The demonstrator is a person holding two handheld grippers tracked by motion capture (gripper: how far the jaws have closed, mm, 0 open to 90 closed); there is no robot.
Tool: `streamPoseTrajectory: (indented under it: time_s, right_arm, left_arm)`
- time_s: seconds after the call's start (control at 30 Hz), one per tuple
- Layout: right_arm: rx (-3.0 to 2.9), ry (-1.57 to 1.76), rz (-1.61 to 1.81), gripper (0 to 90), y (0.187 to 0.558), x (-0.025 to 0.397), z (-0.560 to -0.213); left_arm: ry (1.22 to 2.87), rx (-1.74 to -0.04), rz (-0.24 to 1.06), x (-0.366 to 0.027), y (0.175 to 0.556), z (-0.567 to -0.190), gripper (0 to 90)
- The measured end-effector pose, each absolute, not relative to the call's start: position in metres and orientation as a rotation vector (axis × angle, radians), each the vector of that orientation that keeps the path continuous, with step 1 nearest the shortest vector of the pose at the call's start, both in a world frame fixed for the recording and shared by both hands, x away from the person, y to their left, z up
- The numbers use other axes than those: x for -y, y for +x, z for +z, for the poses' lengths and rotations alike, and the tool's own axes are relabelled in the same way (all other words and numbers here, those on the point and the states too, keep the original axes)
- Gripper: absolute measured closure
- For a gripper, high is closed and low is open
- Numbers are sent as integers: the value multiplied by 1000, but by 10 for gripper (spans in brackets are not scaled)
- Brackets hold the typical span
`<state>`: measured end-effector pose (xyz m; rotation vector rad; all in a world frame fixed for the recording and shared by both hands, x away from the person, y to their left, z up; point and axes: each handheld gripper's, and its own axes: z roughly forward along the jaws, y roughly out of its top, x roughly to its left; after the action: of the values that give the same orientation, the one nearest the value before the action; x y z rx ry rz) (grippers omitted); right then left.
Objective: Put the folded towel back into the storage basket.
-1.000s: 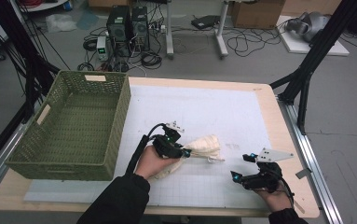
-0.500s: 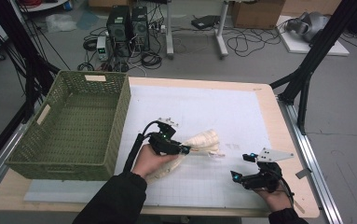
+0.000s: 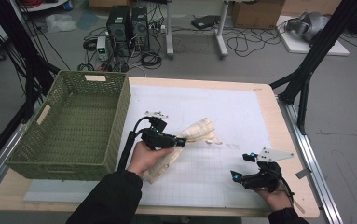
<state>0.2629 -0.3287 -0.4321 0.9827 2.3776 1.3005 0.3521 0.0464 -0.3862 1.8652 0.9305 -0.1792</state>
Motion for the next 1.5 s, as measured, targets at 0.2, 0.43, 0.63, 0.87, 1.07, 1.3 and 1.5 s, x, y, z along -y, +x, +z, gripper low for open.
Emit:
streamPoseTrajectory:
  time_s: [0.2, 0.43, 0.63, 0.87, 1.07, 1.3, 1.5]
  right_arm:
    - [-2381, 982, 1297, 132, 264, 328, -433]
    - [-2385, 982, 1298, 132, 264, 328, -433]
    - [-2389, 977, 1296, 132, 265, 327, -434]
    - [-2396, 981, 1294, 132, 266, 326, -435]
    - [-2401, 978, 1295, 132, 267, 326, -435]
    - [-2407, 974, 1294, 132, 268, 325, -436]
    - [-2411, 971, 1292, 132, 270, 323, -437]
  left_arm:
    - [1812, -948, -153, -54, 352, -376, 787]
    - [1797, -999, -62, -67, 350, -362, 788]
    - [1761, -1034, -34, -81, 350, -350, 789]
    - [1756, -1058, -5, -92, 347, -336, 789]
    - [1738, -1091, -12, -104, 348, -326, 789]
    - [1690, -1138, -34, -124, 352, -317, 789]
    - [1673, -1186, -46, -136, 354, -314, 789]
